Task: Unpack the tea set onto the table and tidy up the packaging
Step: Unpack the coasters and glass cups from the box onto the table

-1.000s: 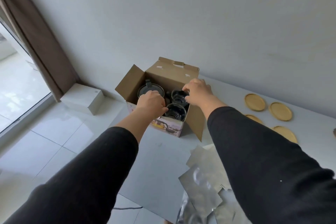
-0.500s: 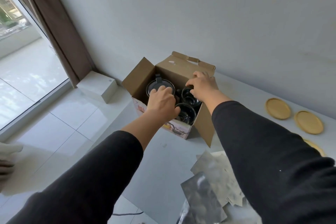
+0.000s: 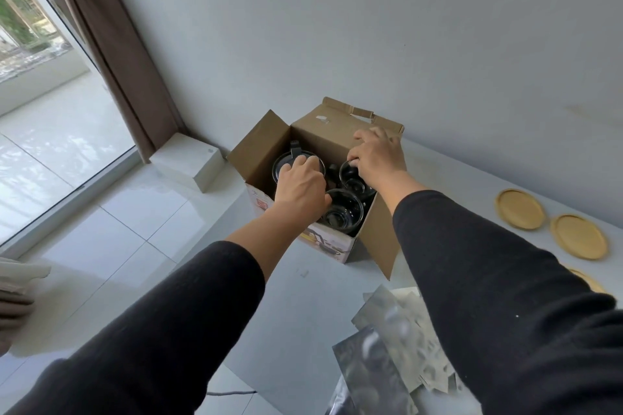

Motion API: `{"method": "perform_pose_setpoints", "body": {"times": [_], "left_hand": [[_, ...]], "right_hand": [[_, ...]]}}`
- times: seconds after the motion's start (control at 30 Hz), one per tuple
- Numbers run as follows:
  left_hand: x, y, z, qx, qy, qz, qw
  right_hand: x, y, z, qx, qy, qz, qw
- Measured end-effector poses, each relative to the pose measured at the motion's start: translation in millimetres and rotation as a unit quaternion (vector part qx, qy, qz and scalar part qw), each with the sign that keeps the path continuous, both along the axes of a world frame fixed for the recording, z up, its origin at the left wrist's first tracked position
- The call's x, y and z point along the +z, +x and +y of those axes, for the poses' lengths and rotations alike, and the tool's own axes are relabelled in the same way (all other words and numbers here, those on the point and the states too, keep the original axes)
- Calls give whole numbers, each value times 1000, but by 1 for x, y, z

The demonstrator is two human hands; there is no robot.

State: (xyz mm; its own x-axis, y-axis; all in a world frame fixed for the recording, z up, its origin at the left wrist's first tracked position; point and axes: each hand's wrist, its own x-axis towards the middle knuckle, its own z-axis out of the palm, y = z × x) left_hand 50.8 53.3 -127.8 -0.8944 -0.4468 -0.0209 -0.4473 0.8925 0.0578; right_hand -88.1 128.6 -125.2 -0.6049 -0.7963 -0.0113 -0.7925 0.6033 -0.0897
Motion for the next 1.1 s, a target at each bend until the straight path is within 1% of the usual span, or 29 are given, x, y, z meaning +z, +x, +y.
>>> {"method": "perform_pose_setpoints", "body": {"times": [0.2, 0.37, 0.57, 0.67, 0.83, 0.97, 1.1], "left_hand": [[17, 3, -3, -15, -7, 17, 1000], [40, 3, -4, -31, -4, 37, 999], [73, 5, -6, -46, -19, 68, 996], [88, 5, 0, -67, -34, 77, 994], [104, 0, 27, -101, -51, 84, 990], [108, -13, 61, -126, -66, 78, 987], [106, -44, 103, -128, -61, 74, 987]], "right_hand": [[20, -1, 0, 1, -11, 10, 1000], [48, 0, 6, -16, -25, 28, 999], [94, 8, 35, -64, -28, 85, 994], [115, 14, 59, -96, -26, 101, 990], [136, 28, 115, -176, -30, 89, 980], [139, 32, 174, -248, -30, 65, 966], [133, 18, 235, -296, -12, 62, 953]]}}
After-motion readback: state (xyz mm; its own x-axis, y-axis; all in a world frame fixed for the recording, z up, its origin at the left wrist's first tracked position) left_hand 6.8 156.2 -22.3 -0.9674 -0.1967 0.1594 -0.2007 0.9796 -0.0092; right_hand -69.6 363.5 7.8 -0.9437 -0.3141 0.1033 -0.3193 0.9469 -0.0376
